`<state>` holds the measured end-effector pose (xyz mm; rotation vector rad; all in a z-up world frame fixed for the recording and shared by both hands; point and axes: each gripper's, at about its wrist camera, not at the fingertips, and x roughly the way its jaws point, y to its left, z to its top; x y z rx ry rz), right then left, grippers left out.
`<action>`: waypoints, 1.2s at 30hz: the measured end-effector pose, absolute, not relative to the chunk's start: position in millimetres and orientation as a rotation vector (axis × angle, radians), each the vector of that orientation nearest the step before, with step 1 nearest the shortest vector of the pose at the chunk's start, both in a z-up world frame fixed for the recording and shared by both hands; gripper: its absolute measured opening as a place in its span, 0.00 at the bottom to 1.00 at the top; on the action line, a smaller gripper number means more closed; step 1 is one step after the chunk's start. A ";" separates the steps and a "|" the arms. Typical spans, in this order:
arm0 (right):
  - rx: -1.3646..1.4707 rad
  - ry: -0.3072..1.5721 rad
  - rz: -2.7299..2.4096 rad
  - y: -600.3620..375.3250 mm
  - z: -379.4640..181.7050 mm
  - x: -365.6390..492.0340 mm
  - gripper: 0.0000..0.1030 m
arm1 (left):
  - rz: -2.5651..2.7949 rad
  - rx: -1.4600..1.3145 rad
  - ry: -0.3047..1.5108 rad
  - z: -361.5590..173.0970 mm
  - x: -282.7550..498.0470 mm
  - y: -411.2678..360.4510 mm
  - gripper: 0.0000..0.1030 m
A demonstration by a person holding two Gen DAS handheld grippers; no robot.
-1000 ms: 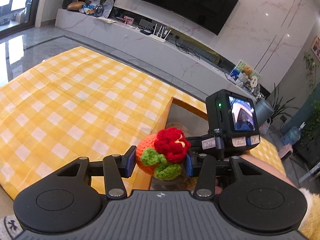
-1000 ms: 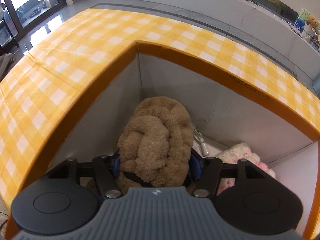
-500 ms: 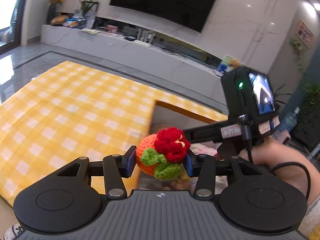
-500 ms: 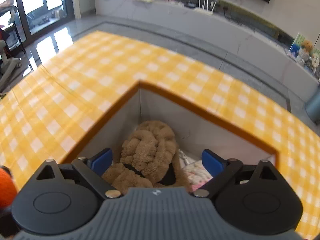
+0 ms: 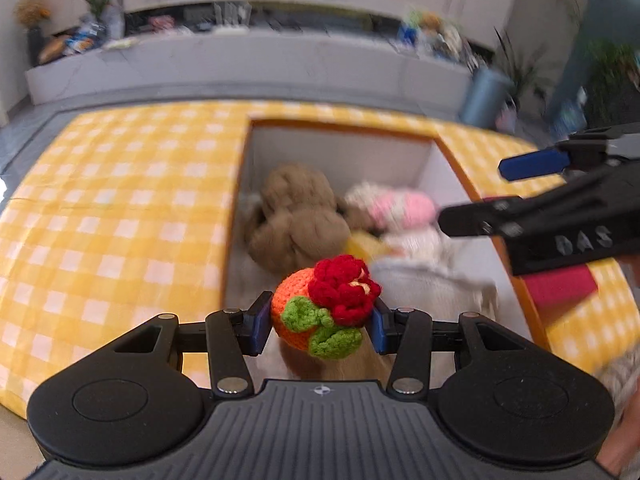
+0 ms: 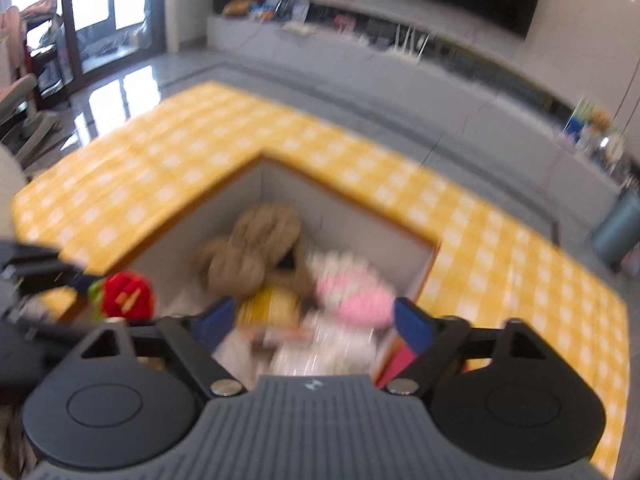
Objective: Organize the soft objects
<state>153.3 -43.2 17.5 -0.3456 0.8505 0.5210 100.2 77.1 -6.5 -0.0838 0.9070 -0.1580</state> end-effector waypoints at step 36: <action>-0.543 0.962 0.729 -32.5 2.7 151.7 0.01 | -0.033 -0.035 0.859 11.9 83.6 93.6 0.86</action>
